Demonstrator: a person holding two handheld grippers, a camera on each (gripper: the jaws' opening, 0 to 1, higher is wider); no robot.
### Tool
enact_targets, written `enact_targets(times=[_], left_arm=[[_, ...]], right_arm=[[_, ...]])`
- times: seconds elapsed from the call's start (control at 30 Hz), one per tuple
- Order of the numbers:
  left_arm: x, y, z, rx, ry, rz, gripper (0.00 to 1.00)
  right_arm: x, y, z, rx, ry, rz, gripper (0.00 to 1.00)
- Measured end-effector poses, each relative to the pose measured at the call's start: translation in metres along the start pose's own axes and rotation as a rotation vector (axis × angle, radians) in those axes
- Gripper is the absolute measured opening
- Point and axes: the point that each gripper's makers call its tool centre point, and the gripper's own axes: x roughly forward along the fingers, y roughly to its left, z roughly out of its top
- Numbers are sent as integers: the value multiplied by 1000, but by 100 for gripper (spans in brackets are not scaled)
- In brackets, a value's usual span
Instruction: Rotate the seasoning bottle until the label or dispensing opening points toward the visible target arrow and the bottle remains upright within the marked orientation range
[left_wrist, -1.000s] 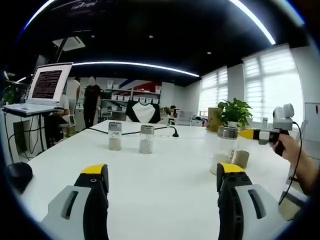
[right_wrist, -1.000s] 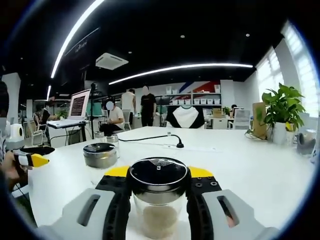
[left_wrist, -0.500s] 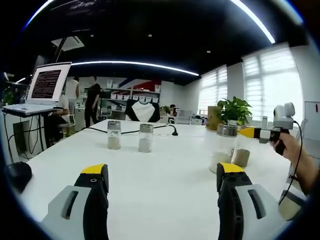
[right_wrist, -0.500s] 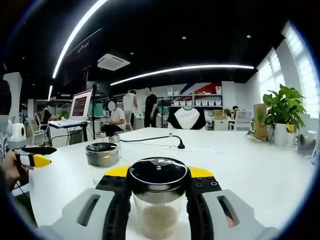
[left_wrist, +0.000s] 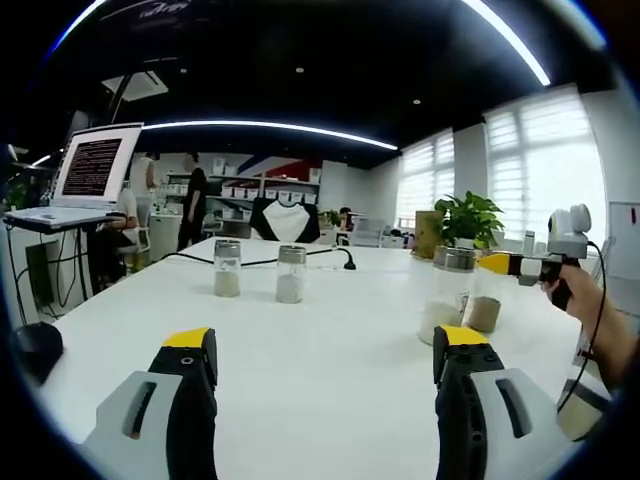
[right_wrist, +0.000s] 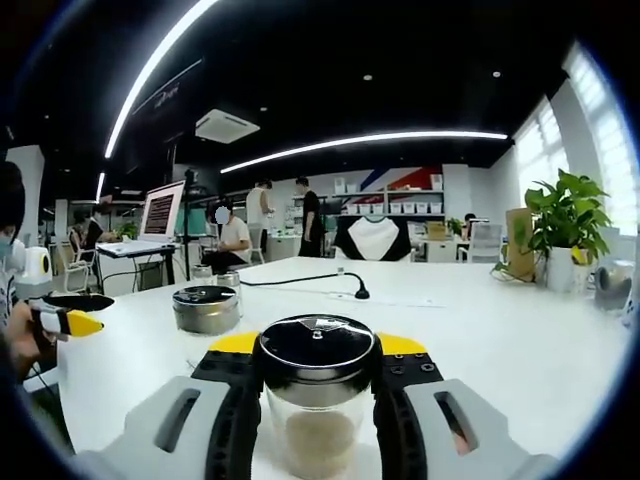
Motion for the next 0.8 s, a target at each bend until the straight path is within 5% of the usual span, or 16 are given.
enact_targets(times=[0.8], left_arm=[[-1, 2, 1, -2, 0, 5, 94]], right_arm=[[0, -5, 1, 1, -11, -126, 41]])
